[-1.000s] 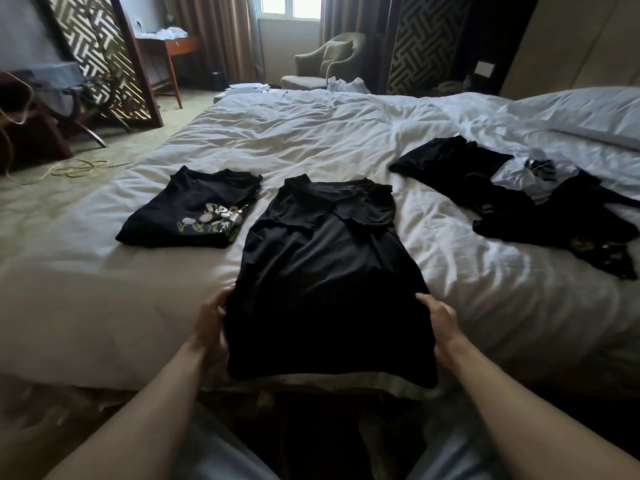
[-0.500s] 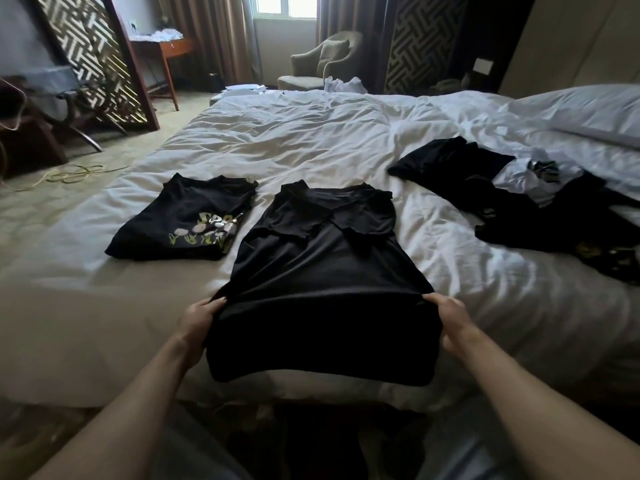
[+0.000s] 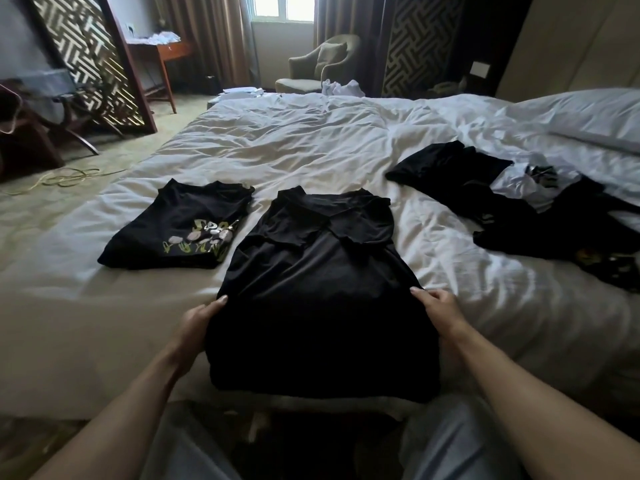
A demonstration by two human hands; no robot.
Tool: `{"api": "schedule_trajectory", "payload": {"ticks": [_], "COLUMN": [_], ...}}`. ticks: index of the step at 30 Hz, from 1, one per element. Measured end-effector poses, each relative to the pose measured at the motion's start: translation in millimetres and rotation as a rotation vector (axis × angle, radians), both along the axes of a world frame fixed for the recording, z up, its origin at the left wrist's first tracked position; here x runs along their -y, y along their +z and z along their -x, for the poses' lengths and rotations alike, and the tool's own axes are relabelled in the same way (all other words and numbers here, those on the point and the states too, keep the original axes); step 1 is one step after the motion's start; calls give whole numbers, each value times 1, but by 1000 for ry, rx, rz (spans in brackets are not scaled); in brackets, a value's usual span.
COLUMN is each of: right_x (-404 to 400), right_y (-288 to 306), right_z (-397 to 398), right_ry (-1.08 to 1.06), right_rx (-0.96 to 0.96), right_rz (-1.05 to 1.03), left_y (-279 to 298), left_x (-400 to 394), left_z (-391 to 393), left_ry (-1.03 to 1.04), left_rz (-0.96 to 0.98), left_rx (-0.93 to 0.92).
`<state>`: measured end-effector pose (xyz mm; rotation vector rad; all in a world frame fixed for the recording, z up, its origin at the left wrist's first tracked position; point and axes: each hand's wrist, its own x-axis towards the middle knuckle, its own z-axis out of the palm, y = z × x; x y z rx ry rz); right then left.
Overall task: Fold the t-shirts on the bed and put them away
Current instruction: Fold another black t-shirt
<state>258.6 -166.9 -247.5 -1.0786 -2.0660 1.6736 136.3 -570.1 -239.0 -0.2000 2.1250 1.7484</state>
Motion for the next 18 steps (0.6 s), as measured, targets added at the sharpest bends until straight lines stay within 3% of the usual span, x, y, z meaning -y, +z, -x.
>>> {"api": "schedule_trajectory", "payload": {"ticks": [5,11,18], "right_x": [-23,-56,-102], "right_y": [14,22,12], "right_z": [55,140,229], "right_ry": [-4,95,-7], "right_rx": [27,13,-29], "right_rz": [-96,53,42], "left_y": [15,29,28], "left_x": [-34,-98,-151], "left_z": [54,148,244], "left_ry": [45,38,-72], "left_rz": [326,491,598], "left_rx": [-260,-274,-340]}}
